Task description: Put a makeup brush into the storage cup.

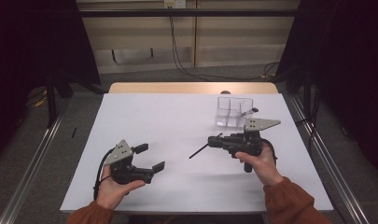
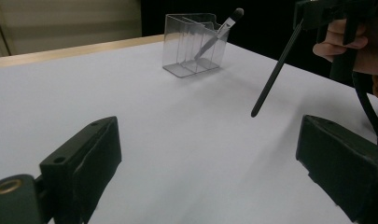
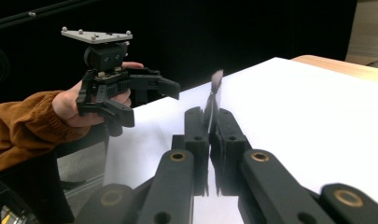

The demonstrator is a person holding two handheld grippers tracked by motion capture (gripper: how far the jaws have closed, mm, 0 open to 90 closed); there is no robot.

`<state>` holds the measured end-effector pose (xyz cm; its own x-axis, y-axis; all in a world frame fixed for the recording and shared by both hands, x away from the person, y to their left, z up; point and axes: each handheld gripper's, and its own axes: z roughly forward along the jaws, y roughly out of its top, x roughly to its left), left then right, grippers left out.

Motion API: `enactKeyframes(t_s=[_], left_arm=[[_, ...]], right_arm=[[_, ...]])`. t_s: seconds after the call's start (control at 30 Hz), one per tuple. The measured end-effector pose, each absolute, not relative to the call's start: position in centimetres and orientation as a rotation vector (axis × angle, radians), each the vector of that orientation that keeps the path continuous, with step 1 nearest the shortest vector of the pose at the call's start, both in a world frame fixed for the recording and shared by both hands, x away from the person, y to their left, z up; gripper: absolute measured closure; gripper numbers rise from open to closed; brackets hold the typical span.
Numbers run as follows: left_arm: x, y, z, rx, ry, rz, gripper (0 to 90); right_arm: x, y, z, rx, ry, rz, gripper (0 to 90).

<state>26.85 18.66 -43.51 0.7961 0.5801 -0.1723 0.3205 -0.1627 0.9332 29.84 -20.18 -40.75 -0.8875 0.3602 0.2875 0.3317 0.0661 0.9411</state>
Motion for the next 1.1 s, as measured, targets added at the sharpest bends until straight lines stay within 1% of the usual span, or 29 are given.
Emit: enactKeyframes(t_s=[0.07, 0.17, 0.53, 0.67, 0.77, 0.9, 0.97, 1.1], left_arm=[[26.7, 18.9, -43.6, 1.756, 0.733, 0.283, 4.2], [26.6, 19.4, -43.7, 1.762, 0.774, 0.291, 3.9], [25.7, 22.0, -43.9, 1.722, 0.793, 0.347, 2.4], [25.0, 22.7, -44.3, 1.738, 0.787, 0.374, 2.4], [24.6, 23.1, -44.6, 1.708, 0.796, 0.375, 2.5], [24.7, 23.1, -44.8, 1.719, 0.801, 0.385, 2.5], [24.7, 23.1, -44.8, 1.722, 0.802, 0.423, 3.0], [25.0, 23.7, -44.9, 1.734, 0.809, 0.445, 3.0]], right_arm=[[29.8, -20.4, -40.6, 0.740, 2.271, 1.982, 86.2], [29.7, -20.9, -40.4, 0.749, 2.261, 1.971, 86.3], [29.7, -23.0, -39.8, 0.796, 2.238, 1.945, 86.2], [29.8, -23.8, -39.7, 0.813, 2.222, 1.931, 86.2], [29.8, -24.3, -39.6, 0.823, 2.223, 1.921, 86.3], [29.9, -25.0, -39.4, 0.849, 2.220, 1.912, 86.3], [30.1, -25.3, -39.3, 0.852, 2.211, 1.916, 86.3], [30.2, -25.9, -38.7, 0.858, 2.222, 1.878, 86.3]])
